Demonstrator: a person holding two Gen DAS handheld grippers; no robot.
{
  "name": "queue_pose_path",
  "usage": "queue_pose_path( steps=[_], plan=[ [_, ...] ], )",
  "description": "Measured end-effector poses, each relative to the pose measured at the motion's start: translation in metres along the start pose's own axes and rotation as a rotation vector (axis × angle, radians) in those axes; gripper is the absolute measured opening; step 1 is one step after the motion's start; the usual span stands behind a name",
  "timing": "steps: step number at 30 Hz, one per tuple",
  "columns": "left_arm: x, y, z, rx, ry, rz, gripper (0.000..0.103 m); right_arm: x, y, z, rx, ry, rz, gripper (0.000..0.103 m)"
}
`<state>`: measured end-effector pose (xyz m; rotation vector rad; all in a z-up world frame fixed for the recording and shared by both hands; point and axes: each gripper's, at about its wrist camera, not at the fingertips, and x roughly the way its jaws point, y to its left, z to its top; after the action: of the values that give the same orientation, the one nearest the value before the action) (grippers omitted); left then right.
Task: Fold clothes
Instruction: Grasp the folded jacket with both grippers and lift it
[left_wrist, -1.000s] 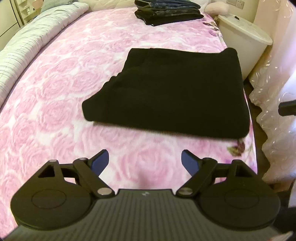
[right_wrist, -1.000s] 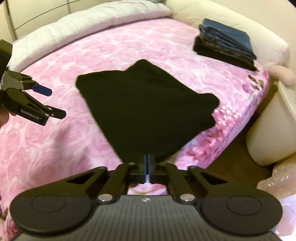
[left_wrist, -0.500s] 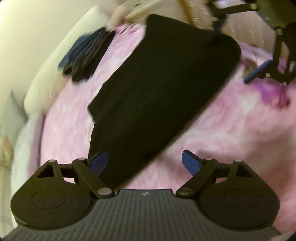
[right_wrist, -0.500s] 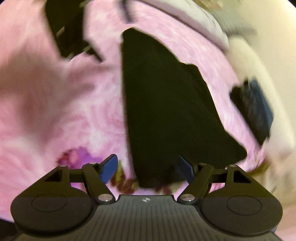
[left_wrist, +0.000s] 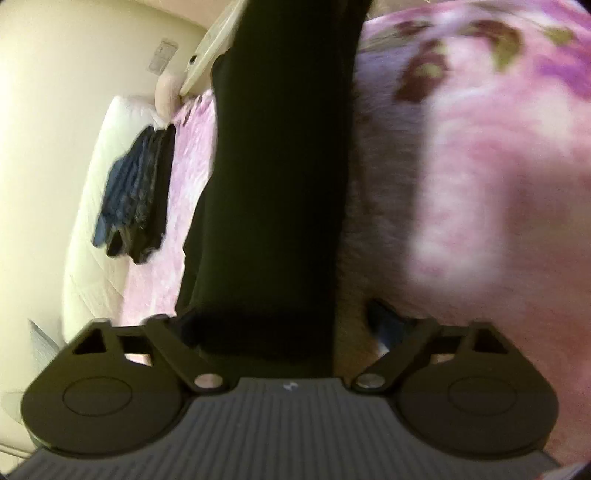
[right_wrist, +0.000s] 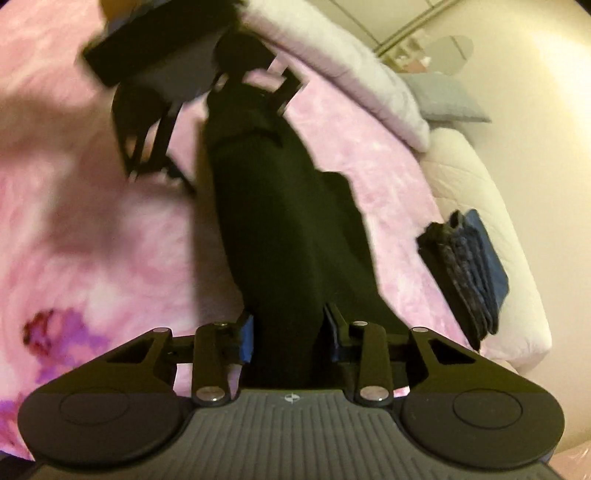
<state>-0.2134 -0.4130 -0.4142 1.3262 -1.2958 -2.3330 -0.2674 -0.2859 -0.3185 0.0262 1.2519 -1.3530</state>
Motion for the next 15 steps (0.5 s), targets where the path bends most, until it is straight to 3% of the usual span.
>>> queue_pose_path(
  steps=[5, 8, 10, 12, 15],
  plan=[
    [0.002, 0.025, -0.003, -0.054, -0.014, -0.096, 0.044, 0.002, 0.014, -0.002, -0.032, 0.019, -0.003, 0.039],
    [-0.002, 0.036, -0.005, -0.087, -0.032, -0.127, 0.042, 0.01, 0.041, 0.002, -0.072, 0.05, -0.059, 0.053],
    [-0.003, 0.044, -0.007, -0.112, -0.043, -0.138, 0.042, 0.019, 0.062, 0.007, -0.125, 0.053, -0.108, 0.069],
    [-0.003, 0.046, -0.005, -0.103, -0.046, -0.138, 0.043, 0.034, 0.078, 0.005, -0.209, 0.06, -0.168, 0.074],
    [-0.001, 0.042, -0.001, -0.076, -0.04, -0.132, 0.047, 0.053, 0.073, -0.001, -0.254, 0.081, -0.215, 0.057]
  ],
)
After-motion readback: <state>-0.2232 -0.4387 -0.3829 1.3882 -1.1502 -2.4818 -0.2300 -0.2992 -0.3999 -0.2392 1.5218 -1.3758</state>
